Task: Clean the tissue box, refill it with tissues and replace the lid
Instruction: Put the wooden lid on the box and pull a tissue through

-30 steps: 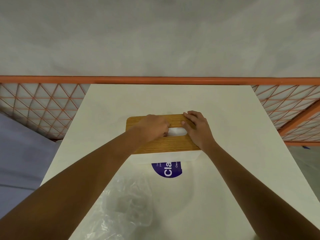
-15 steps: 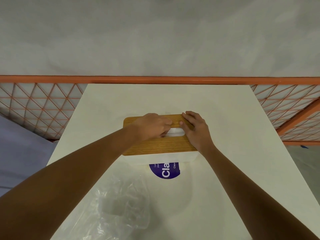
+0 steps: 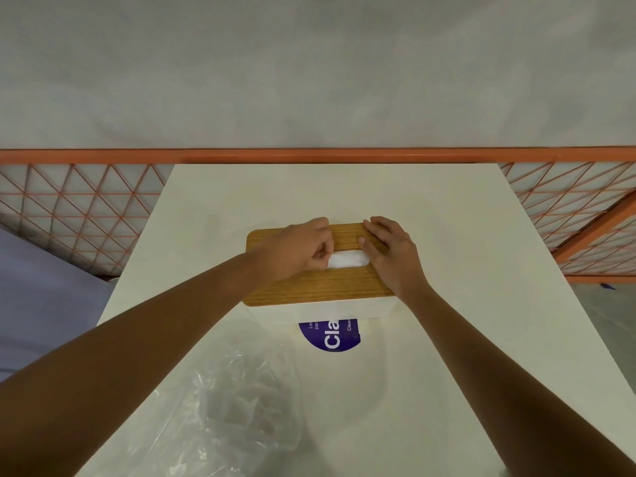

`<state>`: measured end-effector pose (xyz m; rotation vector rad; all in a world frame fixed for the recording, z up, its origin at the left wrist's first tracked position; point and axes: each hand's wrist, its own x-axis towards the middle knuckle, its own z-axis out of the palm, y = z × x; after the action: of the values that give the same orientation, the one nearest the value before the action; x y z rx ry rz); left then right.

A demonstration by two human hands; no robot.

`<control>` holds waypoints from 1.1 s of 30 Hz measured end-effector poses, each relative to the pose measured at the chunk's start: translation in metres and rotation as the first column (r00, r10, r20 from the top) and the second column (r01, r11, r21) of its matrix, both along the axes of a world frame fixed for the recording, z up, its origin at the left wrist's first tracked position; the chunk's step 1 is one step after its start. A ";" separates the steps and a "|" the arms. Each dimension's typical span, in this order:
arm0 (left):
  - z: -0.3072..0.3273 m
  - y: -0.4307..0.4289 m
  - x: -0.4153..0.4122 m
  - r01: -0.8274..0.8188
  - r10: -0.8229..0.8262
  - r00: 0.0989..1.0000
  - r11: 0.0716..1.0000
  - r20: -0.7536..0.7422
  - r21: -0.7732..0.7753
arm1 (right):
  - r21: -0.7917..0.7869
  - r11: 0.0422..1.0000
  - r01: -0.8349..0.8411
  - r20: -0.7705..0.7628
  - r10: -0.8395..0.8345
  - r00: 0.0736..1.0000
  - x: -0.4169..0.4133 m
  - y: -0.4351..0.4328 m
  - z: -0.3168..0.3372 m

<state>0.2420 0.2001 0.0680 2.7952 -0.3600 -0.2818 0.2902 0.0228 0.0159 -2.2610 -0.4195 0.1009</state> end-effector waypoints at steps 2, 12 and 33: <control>0.003 0.004 0.003 -0.123 0.126 0.992 0.989 0.028 -0.081 | -0.004 1.000 0.004 0.000 -0.004 1.000 0.000 0.000 0.000; 0.000 0.004 -0.010 -0.387 0.407 0.913 0.887 0.031 -0.250 | -0.012 1.000 -0.003 -0.003 0.003 1.000 -0.001 0.000 0.000; -0.005 -0.020 -0.012 -0.223 0.161 0.957 0.939 0.240 0.263 | -0.032 0.999 -0.001 0.020 0.002 1.000 -0.002 0.000 0.001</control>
<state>0.2302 0.1797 0.0625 3.1297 -0.0930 0.0191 0.2879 0.0228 0.0169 -2.2953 -0.4333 0.0864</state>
